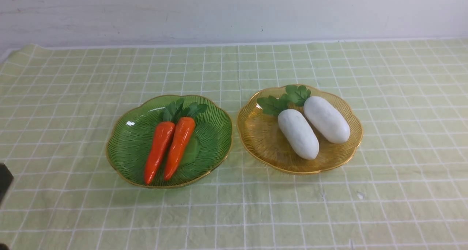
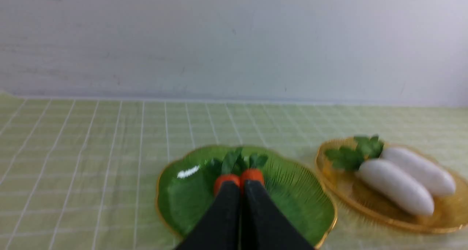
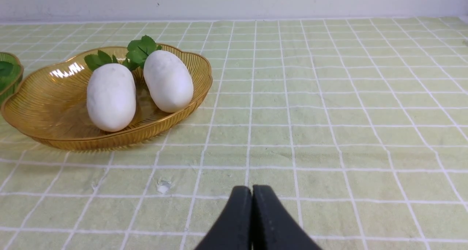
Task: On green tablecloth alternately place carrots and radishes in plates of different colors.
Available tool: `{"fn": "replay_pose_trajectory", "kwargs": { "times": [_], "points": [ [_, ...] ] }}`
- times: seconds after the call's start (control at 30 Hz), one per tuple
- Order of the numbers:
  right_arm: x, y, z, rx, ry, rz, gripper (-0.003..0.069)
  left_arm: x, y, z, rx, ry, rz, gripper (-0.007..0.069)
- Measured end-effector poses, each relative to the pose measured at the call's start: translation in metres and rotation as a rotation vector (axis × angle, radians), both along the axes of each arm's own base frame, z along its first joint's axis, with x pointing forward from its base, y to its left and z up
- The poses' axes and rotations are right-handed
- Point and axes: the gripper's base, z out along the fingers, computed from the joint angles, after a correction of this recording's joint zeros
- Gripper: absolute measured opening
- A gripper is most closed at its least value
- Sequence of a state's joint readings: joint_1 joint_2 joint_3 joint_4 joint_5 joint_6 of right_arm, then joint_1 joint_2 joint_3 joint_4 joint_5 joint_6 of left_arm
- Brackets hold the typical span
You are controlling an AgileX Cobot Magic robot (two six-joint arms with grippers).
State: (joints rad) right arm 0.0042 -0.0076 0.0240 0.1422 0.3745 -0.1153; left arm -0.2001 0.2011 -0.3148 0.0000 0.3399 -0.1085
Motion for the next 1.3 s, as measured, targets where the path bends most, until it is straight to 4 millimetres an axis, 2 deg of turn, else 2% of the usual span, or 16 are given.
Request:
{"fn": "replay_pose_trajectory", "kwargs": {
  "times": [0.07,0.17,0.37,0.4,1.3],
  "points": [
    [0.000,0.000,0.000,0.000,0.000,0.000,-0.0015,-0.002,0.002,-0.011,0.017,0.021,0.014,-0.0008],
    [0.000,0.000,0.000,0.000,0.000,0.000,-0.0015,-0.009,0.007,-0.046,0.030,0.042,0.092,-0.0008],
    [0.000,0.000,0.000,0.001,0.000,0.000,-0.0015,-0.009,0.014,-0.101,0.039,0.147,0.215,-0.0008],
    [0.000,0.000,0.000,0.001,0.000,0.000,-0.0015,-0.009,0.014,-0.104,0.040,0.160,0.219,-0.0008],
    [0.000,0.000,0.000,0.001,0.001,0.000,-0.0015,-0.009,0.012,-0.106,0.044,0.174,0.185,-0.0008]
  ]
}}
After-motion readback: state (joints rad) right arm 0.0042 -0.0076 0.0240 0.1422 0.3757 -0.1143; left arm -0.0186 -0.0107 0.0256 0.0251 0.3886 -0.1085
